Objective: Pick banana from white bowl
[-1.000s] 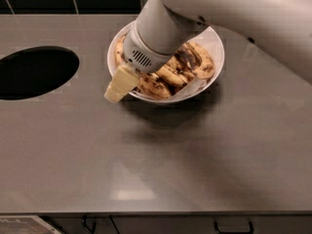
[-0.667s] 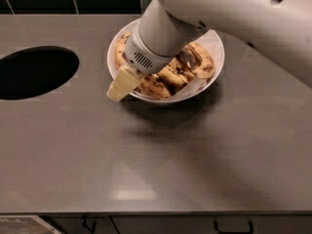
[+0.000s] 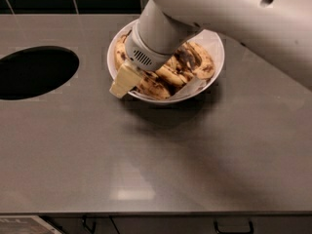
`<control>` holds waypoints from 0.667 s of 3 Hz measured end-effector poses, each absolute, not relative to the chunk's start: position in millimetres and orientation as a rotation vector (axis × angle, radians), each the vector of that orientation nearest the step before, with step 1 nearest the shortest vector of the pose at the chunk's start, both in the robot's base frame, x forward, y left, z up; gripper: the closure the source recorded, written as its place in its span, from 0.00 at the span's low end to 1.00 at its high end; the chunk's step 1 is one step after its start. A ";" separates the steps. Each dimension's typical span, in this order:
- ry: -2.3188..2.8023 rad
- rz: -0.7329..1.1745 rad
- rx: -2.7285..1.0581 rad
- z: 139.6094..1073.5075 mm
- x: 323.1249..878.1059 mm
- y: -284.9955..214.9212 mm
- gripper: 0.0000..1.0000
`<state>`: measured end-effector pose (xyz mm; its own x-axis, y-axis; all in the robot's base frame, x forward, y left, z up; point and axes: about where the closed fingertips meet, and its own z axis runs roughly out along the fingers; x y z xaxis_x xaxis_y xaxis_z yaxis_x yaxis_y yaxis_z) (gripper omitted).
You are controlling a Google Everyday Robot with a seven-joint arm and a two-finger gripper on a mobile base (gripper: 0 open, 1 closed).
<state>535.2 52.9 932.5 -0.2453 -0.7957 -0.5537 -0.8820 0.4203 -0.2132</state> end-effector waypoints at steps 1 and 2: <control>2.112 0.123 -1.347 938.1 541.5 31.7 0.28; 2.113 0.138 -1.349 934.7 546.3 31.0 0.28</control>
Offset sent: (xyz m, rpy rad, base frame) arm 0.0120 -0.0340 0.0053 -0.0223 -0.0301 -0.1015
